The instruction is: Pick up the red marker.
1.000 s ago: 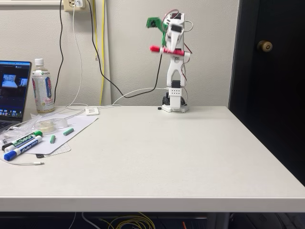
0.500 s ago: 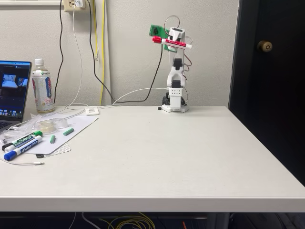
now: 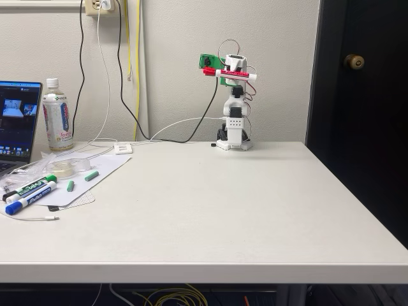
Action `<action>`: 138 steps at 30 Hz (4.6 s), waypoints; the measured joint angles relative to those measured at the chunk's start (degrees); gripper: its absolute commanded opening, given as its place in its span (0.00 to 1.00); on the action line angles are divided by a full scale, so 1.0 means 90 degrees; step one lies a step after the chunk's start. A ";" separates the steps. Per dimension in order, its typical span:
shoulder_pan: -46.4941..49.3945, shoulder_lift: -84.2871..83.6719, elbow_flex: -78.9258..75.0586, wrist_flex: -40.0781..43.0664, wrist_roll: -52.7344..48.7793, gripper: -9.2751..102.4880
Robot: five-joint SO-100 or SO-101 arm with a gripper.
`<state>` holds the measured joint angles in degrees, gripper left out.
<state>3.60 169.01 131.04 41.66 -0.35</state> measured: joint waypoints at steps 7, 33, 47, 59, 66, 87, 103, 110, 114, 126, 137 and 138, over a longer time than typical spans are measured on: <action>-0.0020 -0.0205 0.0000 -0.0059 0.0674 0.08; -0.0527 0.0527 0.0811 -0.0117 0.0186 0.08; -0.0459 0.0723 0.0977 0.0000 0.0156 0.08; -0.0459 0.0938 0.1201 -0.0010 0.0068 0.08; -0.0449 0.0938 0.1201 -0.0010 -0.0010 0.08; -0.0430 0.1016 0.1182 -0.0010 -0.0098 0.08; -0.0518 0.0947 0.1201 0.0117 -0.0332 0.08; -0.0518 0.0947 0.1201 0.0127 -0.0361 0.08; -0.0518 0.0947 0.1201 0.0137 -0.0361 0.08; -0.0518 0.0947 0.1201 0.0166 -0.0361 0.08; -0.0518 0.0947 0.1201 0.0166 -0.0361 0.08; -0.0518 0.0947 0.1201 0.0166 -0.0361 0.08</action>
<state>-1.05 177.54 141.86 43.15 -3.60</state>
